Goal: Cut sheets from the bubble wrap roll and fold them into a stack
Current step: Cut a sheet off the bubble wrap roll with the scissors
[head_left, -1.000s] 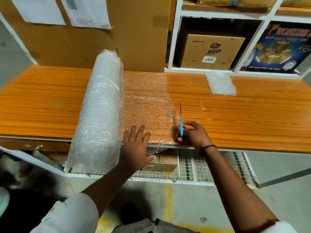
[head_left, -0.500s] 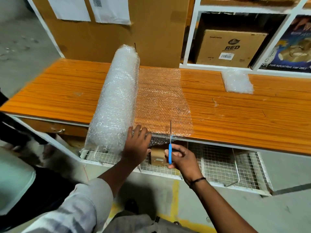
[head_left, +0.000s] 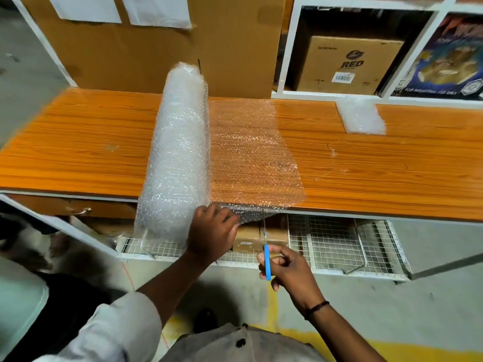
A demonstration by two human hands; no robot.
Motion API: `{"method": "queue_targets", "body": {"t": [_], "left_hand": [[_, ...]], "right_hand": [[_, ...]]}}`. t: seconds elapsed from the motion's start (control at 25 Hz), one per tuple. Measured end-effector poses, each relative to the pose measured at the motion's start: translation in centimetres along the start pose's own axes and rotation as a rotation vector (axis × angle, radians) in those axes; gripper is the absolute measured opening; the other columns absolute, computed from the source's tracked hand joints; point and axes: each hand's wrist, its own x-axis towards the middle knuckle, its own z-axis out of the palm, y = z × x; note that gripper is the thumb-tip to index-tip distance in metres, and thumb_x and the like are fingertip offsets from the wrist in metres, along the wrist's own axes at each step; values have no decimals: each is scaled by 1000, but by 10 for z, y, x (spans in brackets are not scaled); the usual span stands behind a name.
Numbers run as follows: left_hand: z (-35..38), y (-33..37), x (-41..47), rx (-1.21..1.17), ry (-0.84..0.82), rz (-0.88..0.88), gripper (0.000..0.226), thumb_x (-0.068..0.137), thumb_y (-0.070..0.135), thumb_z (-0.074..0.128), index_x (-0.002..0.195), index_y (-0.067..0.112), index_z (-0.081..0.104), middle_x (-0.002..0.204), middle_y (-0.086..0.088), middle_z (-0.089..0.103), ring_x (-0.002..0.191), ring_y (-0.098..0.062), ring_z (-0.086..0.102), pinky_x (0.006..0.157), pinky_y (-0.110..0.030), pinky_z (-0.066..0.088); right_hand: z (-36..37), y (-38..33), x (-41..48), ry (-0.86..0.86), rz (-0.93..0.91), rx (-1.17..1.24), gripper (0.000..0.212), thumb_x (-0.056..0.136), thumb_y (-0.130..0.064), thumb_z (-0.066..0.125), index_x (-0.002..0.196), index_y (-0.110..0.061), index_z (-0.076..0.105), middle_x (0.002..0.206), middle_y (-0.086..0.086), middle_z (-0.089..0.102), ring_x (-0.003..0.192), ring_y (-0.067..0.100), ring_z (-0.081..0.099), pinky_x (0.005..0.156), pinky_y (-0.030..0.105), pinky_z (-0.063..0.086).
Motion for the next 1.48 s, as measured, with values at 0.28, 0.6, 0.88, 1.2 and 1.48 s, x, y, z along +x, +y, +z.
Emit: {"method": "queue_targets", "body": {"t": [0.28,0.6,0.88,1.2,1.48], "left_hand": [[4,1,-1,-61,31,21,11,90,28,68,97,25,75,92,4,71,87,-27,63,77,-39,40],[7,4,2,-64,41,69,12,90,30,67,98,26,75,93,5,69,94,-26,62,82,-41,41],[6,4,7,-15,-134,27,34,85,50,70,109,25,67,104,3,65,99,-26,59,87,-42,39],[15,-1,22,57,-106,60,23,84,34,75,102,22,69,96,1,70,94,-27,57,80,-41,38],[12,-4,17,8,9,113,12,88,31,70,99,24,71,94,3,69,92,-27,59,81,-42,38]], "right_hand": [[8,6,-20,-110,61,-40,41,84,-48,80,110,-17,74,78,14,67,67,24,62,49,28,38],[17,10,-14,-46,51,-81,40,82,-50,76,110,-20,74,78,10,67,66,22,64,50,29,38],[28,8,1,-40,-2,-49,44,84,-52,78,110,-17,73,79,11,66,68,22,63,51,29,40],[27,10,-1,-56,-25,-48,48,82,-53,72,113,-16,73,81,12,66,70,20,63,51,27,40],[28,5,7,-36,-25,-38,46,82,-54,73,109,-18,74,81,11,67,69,21,63,51,27,39]]}}
